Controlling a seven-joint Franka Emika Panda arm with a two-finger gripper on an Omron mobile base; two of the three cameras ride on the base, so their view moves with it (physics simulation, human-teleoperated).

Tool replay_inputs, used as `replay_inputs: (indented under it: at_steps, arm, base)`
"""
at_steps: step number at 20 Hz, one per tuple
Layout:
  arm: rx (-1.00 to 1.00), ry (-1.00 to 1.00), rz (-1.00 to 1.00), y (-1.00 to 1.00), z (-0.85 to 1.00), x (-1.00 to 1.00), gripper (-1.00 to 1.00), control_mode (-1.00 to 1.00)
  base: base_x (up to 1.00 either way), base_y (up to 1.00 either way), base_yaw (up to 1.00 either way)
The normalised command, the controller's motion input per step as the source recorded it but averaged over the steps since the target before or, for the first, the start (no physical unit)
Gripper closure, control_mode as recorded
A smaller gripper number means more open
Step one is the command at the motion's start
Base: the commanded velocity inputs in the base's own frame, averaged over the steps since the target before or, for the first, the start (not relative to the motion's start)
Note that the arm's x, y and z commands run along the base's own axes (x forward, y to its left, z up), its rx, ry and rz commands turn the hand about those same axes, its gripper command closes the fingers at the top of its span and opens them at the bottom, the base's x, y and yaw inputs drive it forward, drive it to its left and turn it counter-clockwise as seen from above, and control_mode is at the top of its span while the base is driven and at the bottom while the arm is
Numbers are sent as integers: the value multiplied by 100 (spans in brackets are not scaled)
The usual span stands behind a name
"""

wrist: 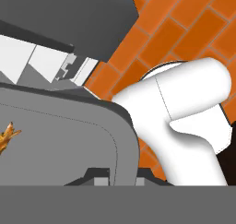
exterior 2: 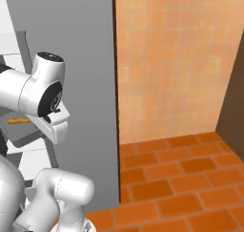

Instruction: Take the meat container that has the shrimp and place it on the second highest rack of the freezer. Then take the vegetable container that has the onion and squash and place it on the highest rack of the freezer.

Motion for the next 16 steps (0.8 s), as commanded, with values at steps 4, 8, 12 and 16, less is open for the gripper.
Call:
replay_inputs:
  at_steps: [4,8,12,16]
  arm:
    - [0,0,0,0,0,0,100,100]
    - [0,0,0,0,0,0,100,100]
    - [0,0,0,0,0,0,100,100]
    - [0,0,0,0,0,0,100,100]
  base:
    - [49,-6,75]
    - [75,-10,66]
    - [51,-2,48]
    - [23,-5,35]
